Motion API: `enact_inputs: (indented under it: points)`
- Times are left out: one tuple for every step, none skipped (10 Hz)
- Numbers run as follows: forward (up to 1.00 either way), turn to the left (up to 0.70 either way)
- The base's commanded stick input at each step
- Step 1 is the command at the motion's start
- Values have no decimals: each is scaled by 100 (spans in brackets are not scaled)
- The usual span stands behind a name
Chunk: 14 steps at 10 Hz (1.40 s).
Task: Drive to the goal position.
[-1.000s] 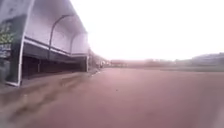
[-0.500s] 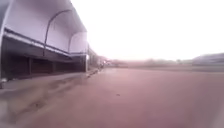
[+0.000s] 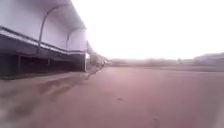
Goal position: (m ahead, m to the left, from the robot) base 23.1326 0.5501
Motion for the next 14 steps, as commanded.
enact_inputs:
  points:
    - [70,0]
    - [70,0]
    - [70,0]
    - [70,0]
    - [70,0]
    - [70,0]
    - [70,0]
    - [70,0]
    - [70,0]
    - [70,0]
    - [70,0]
    - [70,-2]
    - [70,-24]
    - [70,-22]
